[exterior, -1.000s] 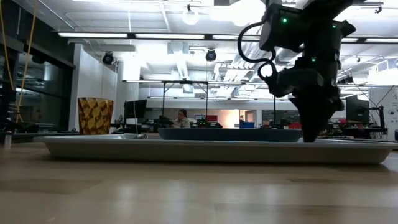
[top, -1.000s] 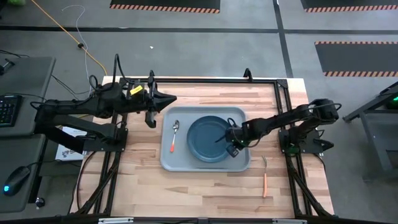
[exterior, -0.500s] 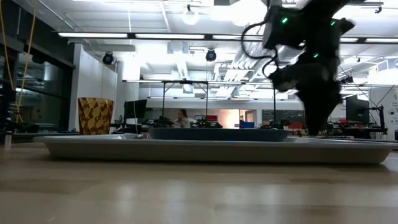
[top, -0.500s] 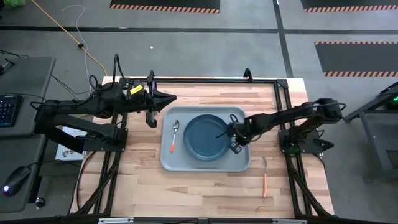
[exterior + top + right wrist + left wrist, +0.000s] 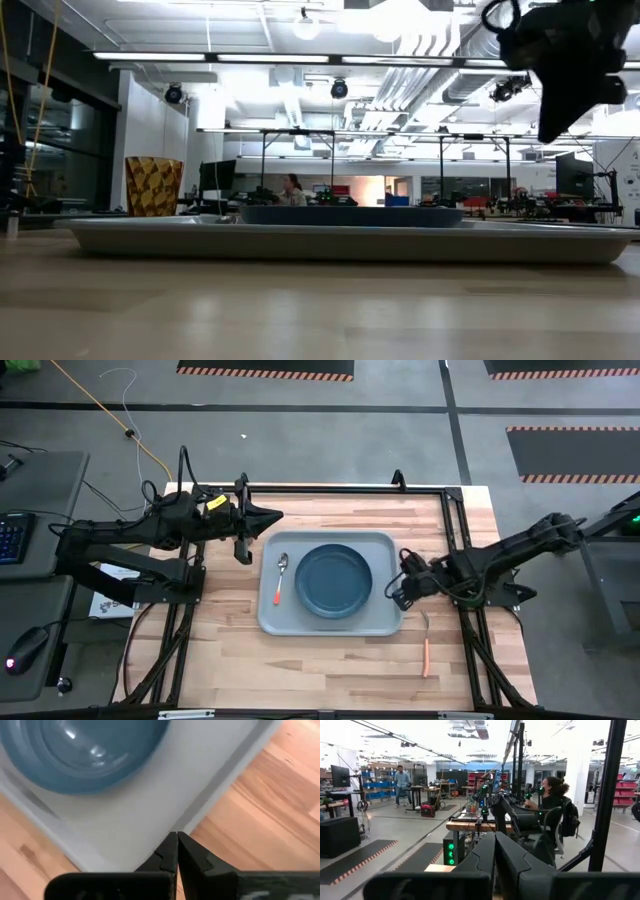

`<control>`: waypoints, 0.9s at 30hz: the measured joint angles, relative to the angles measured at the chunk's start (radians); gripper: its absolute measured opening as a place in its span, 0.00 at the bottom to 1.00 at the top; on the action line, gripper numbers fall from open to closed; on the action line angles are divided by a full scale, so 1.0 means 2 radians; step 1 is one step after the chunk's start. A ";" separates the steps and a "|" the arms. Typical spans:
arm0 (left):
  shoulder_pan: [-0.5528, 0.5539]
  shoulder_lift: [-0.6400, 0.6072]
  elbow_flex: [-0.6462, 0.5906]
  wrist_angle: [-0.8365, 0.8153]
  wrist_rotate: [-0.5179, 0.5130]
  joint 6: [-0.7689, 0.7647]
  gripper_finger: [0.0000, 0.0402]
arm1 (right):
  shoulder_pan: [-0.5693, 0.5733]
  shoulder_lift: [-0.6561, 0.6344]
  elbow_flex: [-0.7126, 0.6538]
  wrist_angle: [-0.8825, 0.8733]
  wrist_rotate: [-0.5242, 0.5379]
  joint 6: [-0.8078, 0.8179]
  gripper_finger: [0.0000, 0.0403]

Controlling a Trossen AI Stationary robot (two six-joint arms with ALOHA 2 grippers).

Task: Pick and place plate/cup/fork/spoon on tray
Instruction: Put the orange fork on the gray tray

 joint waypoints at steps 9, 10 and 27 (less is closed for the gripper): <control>0.000 0.000 0.000 -0.002 0.003 -0.014 0.01 | 0.053 -0.008 0.000 -0.078 -0.069 0.062 0.00; 0.000 0.000 0.000 -0.002 0.003 -0.015 0.01 | 0.061 -0.017 0.000 -0.075 -0.078 0.069 0.00; 0.000 0.000 0.000 0.000 0.003 -0.031 0.01 | 0.211 -0.116 -0.148 0.093 -0.031 0.472 0.00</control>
